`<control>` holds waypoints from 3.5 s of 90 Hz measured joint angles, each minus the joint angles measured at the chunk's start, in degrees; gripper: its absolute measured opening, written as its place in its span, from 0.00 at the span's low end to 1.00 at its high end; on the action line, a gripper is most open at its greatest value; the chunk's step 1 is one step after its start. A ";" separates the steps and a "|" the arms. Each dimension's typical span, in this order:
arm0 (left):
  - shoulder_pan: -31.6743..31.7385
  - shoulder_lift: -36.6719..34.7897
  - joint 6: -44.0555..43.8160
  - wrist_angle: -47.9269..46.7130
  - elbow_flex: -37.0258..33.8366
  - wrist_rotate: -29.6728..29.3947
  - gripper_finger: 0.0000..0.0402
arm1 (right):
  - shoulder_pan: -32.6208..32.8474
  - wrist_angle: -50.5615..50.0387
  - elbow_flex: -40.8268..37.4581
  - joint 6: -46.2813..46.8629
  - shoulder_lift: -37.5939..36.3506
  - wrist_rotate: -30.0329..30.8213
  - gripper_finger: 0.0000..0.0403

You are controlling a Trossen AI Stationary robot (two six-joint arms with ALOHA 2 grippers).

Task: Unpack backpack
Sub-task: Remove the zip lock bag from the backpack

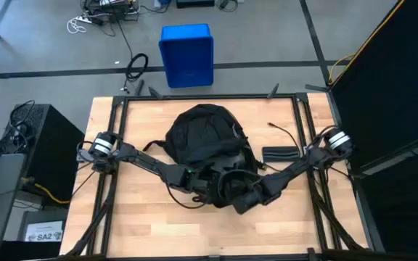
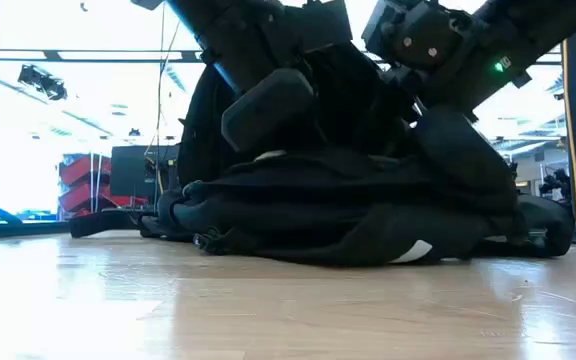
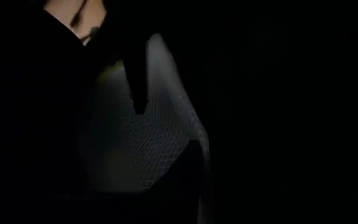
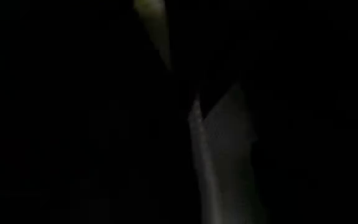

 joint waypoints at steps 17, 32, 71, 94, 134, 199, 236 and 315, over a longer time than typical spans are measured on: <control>-0.94 -0.02 2.00 -0.15 2.74 0.06 0.00 | -1.56 1.61 0.09 0.37 -0.63 -0.09 0.53; -1.68 -0.04 3.31 -1.38 5.47 -0.36 0.00 | -2.99 2.00 0.11 0.91 -0.63 -1.41 0.50; -3.66 -3.49 -0.85 -11.89 7.02 -3.46 0.00 | -3.84 2.28 0.20 -1.06 -1.23 -1.30 0.02; -4.77 -8.68 -2.84 -14.09 6.99 -6.36 0.00 | -1.44 2.06 2.73 -4.48 -2.44 4.93 0.00; -4.86 -12.51 -2.49 -13.94 7.02 -7.63 0.11 | 0.20 -0.49 12.24 -12.84 -3.29 7.78 0.00; -14.47 -22.19 -11.85 -21.26 1.92 -15.40 0.13 | 0.18 -4.34 12.35 -8.14 -3.36 5.51 0.00; -21.31 -22.03 -25.52 -9.70 -14.50 -19.39 0.17 | -0.44 -4.35 12.35 -6.87 -3.36 3.94 0.00; -9.19 -21.51 -20.45 14.66 -27.15 -17.22 0.63 | -1.02 -4.36 12.31 -6.76 -3.36 2.86 0.00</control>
